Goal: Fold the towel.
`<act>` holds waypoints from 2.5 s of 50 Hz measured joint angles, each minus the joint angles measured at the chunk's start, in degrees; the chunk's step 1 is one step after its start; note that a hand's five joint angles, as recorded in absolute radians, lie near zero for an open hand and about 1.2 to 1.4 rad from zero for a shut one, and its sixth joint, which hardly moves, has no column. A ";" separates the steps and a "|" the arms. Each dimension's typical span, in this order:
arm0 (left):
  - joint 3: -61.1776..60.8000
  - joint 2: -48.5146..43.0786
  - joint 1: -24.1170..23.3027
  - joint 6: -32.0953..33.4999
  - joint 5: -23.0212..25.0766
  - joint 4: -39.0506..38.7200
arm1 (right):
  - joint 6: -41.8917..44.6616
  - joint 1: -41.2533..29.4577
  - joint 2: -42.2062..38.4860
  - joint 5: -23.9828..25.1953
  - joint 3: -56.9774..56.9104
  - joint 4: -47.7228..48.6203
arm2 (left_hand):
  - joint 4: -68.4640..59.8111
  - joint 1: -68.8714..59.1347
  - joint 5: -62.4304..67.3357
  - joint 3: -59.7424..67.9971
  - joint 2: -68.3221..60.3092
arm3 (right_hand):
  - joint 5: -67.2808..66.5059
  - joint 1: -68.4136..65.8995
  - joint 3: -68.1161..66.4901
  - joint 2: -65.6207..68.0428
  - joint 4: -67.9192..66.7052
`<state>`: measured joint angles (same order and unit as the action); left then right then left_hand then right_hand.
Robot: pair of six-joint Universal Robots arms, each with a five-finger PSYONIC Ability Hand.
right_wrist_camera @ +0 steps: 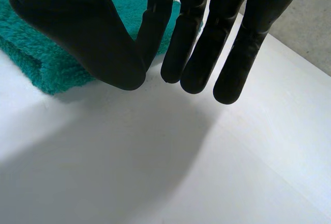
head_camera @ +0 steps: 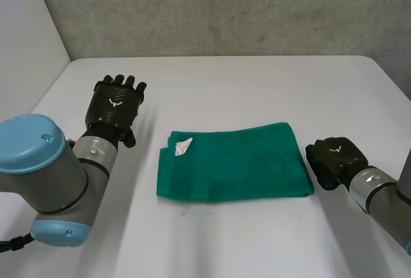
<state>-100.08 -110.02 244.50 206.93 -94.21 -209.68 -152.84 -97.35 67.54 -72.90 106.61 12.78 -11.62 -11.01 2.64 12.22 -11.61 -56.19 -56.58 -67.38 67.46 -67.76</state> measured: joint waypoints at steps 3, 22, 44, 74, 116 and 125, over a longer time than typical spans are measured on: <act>-0.17 0.14 0.01 0.00 -0.04 0.03 | -0.21 0.02 -0.04 0.42 -0.24 -0.04 | 0.00 0.00 0.00 0.00 0.00 | 9.67 9.32 10.91 -12.09 11.11; -1.08 0.52 0.02 -0.03 -0.15 0.40 | -10.66 -0.48 4.25 1.62 2.04 -0.57 | 0.00 0.00 0.00 0.00 0.00 | 31.64 26.44 33.31 -32.25 33.56; -1.25 0.26 -0.41 -0.01 -0.18 0.66 | -10.49 -0.28 -2.37 1.28 -0.29 2.75 | 0.00 0.00 0.00 0.00 0.00 | 0.39 -0.02 -0.26 -0.04 -0.32; -1.18 3.11 0.15 -4.52 -1.58 3.17 | -16.96 -32.82 -8.51 -7.87 -23.61 -3.66 | 0.00 0.00 0.00 0.00 0.00 | 26.21 22.52 28.08 -28.32 28.42; -2.23 2.07 -0.55 -4.68 -1.69 3.47 | -10.15 -2.04 0.97 0.44 5.33 8.00 | 0.00 0.00 0.00 0.00 0.00 | 0.00 0.77 -0.28 -0.06 -0.45; -2.22 2.53 -0.13 -4.69 -1.67 3.49 | -10.88 -7.53 -0.74 0.02 -3.01 5.47 | 0.00 0.00 0.00 0.00 0.00 | -0.37 -0.22 -0.28 -0.06 -0.48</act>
<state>-102.30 -107.49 244.37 202.23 -95.89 -206.19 -163.73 -104.88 66.80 -72.87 103.59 18.25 -11.62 -11.01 2.64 12.22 -11.61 -56.55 -56.80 -67.65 67.39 -68.25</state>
